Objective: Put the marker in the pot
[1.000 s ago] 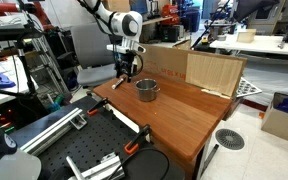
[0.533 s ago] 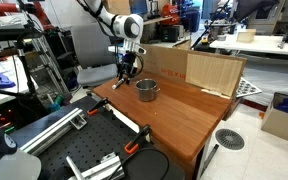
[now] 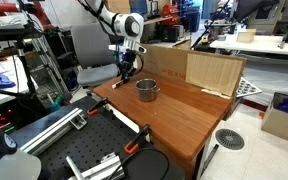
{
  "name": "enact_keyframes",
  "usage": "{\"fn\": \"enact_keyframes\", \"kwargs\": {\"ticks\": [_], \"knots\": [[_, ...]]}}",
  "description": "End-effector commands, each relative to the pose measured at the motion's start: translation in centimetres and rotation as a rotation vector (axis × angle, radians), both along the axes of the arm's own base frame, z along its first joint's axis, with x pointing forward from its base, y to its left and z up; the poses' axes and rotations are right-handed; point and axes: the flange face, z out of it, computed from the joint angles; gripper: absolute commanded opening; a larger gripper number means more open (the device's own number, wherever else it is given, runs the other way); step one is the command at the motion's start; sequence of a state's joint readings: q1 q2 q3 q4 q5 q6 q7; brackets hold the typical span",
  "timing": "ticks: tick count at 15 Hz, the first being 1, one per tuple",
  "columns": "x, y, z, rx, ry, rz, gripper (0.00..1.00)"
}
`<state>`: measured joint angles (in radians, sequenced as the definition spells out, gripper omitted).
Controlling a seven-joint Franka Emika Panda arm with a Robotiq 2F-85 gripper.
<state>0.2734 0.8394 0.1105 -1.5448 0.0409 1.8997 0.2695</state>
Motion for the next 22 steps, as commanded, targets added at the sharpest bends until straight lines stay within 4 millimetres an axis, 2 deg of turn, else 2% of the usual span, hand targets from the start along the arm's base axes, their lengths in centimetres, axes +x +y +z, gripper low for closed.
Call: {"fn": "enact_keyframes", "kwargs": {"ticks": [1,8,12,18,22], "knots": [[0.6,-0.1,-0.2,-0.007,0.006,-0.015,0.05],[2.3,-2.3,2.7,0.053,-0.05,-0.066,0.05],[2.9,-3.4,6.6,0.102,-0.129,-0.074,0.05],[1.5,-5.4,12.8,0.103,-0.267,-0.056,0.05],[-0.1,-8.3,15.5,0.099,-0.357,-0.085,0.05]]}}
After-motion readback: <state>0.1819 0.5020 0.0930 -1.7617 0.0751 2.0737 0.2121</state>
